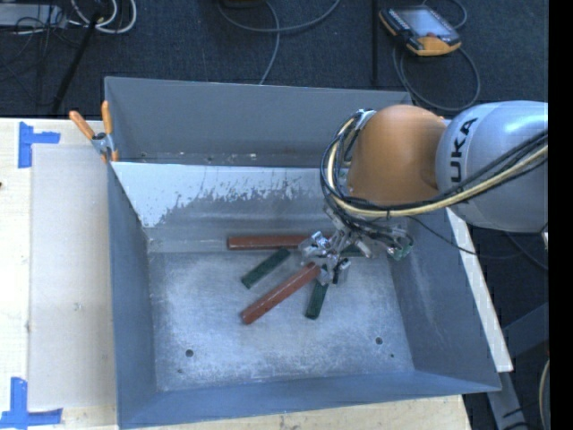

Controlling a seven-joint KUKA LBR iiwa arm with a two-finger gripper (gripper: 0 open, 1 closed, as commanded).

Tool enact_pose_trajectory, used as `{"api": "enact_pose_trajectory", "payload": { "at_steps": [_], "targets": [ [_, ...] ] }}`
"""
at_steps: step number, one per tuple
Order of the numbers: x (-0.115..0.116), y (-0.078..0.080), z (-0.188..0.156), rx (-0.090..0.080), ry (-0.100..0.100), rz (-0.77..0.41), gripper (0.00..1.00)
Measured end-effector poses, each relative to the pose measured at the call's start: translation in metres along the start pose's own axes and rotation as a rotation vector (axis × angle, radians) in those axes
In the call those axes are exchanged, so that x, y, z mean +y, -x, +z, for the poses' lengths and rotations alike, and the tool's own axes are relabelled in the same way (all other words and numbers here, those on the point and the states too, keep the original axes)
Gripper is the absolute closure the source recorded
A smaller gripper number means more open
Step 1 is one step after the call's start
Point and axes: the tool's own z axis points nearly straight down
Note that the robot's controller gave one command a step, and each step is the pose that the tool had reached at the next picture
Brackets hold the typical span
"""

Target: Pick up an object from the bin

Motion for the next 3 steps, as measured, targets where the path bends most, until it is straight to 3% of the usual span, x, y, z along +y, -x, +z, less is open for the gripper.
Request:
{"api": "enact_pose_trajectory", "payload": {
  "at_steps": [1, 2, 3],
  "targets": [
    [-0.014, 0.001, 0.038, 0.004, 0.008, -0.529, 1.00],
    [-0.015, -0.013, -0.086, -0.002, -0.003, -0.545, 1.00],
    [-0.015, -0.015, -0.081, 0.002, 0.005, -0.542, 0.00]
  ]
}}
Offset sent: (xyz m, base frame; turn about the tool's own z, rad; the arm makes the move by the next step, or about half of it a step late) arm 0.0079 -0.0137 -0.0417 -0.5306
